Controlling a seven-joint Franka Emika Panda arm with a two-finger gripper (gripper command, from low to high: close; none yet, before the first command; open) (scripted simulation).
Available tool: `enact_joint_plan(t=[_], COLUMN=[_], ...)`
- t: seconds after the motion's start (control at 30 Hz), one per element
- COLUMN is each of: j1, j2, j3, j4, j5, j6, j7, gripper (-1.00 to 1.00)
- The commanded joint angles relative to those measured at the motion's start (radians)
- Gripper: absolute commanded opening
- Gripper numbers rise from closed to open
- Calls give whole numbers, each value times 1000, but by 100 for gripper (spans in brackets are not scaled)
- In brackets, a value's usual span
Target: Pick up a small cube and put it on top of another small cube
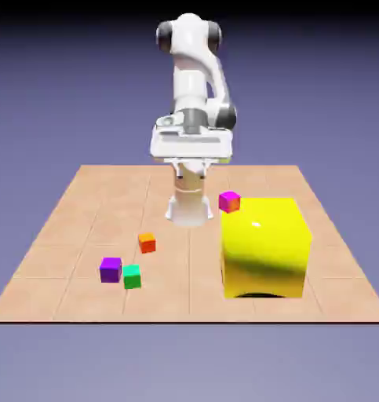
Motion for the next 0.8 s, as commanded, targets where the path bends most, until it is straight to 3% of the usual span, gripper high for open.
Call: enact_joint_plan(t=[0.0,0.4,0.77], j1=[2,24,-301], j2=[36,465,678], j3=[-32,-412,-172], j4=[-5,-67,-58], j5=[-36,-469,-640], j6=[-44,-565,-400], j7=[-17,-214,-105], gripper=[0,0,0])
